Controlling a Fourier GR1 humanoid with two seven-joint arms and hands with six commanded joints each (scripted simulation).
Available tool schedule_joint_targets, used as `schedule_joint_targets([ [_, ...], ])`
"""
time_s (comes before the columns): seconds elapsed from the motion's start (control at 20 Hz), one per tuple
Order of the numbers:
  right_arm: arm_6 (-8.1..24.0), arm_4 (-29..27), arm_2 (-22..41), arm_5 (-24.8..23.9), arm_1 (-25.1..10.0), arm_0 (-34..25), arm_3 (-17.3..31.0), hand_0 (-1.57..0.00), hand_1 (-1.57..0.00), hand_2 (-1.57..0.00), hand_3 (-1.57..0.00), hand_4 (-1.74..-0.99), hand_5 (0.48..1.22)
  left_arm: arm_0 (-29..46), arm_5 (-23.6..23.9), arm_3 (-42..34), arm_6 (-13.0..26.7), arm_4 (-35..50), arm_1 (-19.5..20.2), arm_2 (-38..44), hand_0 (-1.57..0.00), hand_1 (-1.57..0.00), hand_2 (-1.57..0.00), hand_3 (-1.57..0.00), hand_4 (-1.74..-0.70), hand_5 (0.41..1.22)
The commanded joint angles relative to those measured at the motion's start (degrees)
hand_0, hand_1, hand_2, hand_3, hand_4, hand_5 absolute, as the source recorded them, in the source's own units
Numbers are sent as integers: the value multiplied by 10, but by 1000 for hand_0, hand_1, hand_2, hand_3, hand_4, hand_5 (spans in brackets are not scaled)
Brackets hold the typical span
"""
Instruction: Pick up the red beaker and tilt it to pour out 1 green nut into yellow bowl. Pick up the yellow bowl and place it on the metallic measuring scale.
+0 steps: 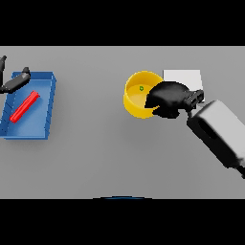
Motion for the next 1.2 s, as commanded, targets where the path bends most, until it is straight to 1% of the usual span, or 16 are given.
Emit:
schedule_joint_targets([
  [0.0, -7, -1, -6, -2, -13, -6, -1, -1569, -1569, -1565, -1263, -1719, 1220, 2, 2, -5, 1, 0, -1, -1, 1, 1, 1, 1, -802, 730],
  [0.05, -3, 4, -8, -9, -15, -18, 9, -1570, -1570, -1567, -1318, -1720, 1220, 6, 5, -13, 5, 1, -3, -2, 1, 1, 1, 1, -809, 735],
  [0.1, -9, 2, -15, -13, -23, -26, 21, -1570, -1570, -1567, -1325, -1720, 1221, 8, 1, -11, 4, 6, 0, 1, 1, 1, 1, 1, -811, 741],
  [0.25, -20, 13, -27, -48, -42, -44, 75, -1570, -1570, -1569, -1256, -1719, 1221, 14, 6, -34, 23, 2, 5, -3, 1, 1, 1, 1, -801, 734],
  [0.35, -18, 14, -34, -65, -47, -48, 107, -1571, -1571, -1570, -1226, -1720, 1221, 12, 4, -35, 38, 1, 4, -6, 1, 1, 1, 1, -806, 739],
  [0.5, -13, 8, -47, -84, -45, -55, 157, -1571, -1571, -1570, -1205, -1720, 1221, 17, 10, -45, 39, 8, 11, -5, 1, 1, 1, 1, -824, 759],
  [0.6, -29, 6, -52, -98, -53, -56, 189, -1571, -1571, -1571, -1181, -1720, 1221, 23, 13, -45, 39, 9, 11, -8, 1, 1, 1, 1, -833, 769],
  [0.65, -25, 6, -53, -101, -55, -56, 198, -1571, -1571, -1571, -1172, -1720, 1221, 21, 14, -42, 39, 11, 14, -9, 1, 1, 1, 1, -832, 773],
  [0.7, -32, 9, -51, -110, -53, -63, 221, -1571, -1571, -1571, -1168, -1720, 1221, 20, 15, -40, 39, 12, 16, -10, 1, 1, 1, 1, -829, 774],
  [0.75, -27, 11, -50, -117, -51, -62, 232, -1571, -1571, -1571, -1182, -1721, 1221, 21, 15, -37, 39, 11, 16, -11, 1, 1, 1, 1, -823, 772],
  [0.85, -31, 11, -51, -130, -49, -65, 259, -1571, -1571, -1571, -1227, -1722, 1221, 20, 14, -34, 39, 15, 22, -10, 1, 1, 1, 1, -819, 763],
  [0.9, -36, 15, -49, -140, -44, -73, 286, -1571, -1571, -1571, -1254, -1722, 1221, 14, 18, -28, 39, 17, 20, -18, 1, 1, 1, 1, -818, 759],
  [0.95, -52, 20, -48, -156, -45, -74, 314, -1571, -1571, -1571, -1308, -1723, 1221, 14, 16, -29, 39, 20, 24, -18, 1, 1, 1, 1, -818, 756],
  [1.0, -51, 23, -46, -168, -38, -76, 334, -1571, -1566, -1571, -1360, -1724, 1221, 10, 18, -22, 39, 22, 25, -24, 1, 1, 1, 1, -814, 757],
  [1.05, -65, 26, -42, -179, -38, -78, 352, -1571, -1567, -1571, -1390, -1724, 1221, 10, 19, -24, 39, 23, 27, -26, 1, 1, 1, 1, -811, 753],
  [1.15, -63, 26, -40, -195, -24, -84, 379, -1571, -1561, -1571, -1432, -1725, 1221, 7, 23, -22, 39, 26, 32, -32, 1, 1, 1, 1, -801, 743],
])
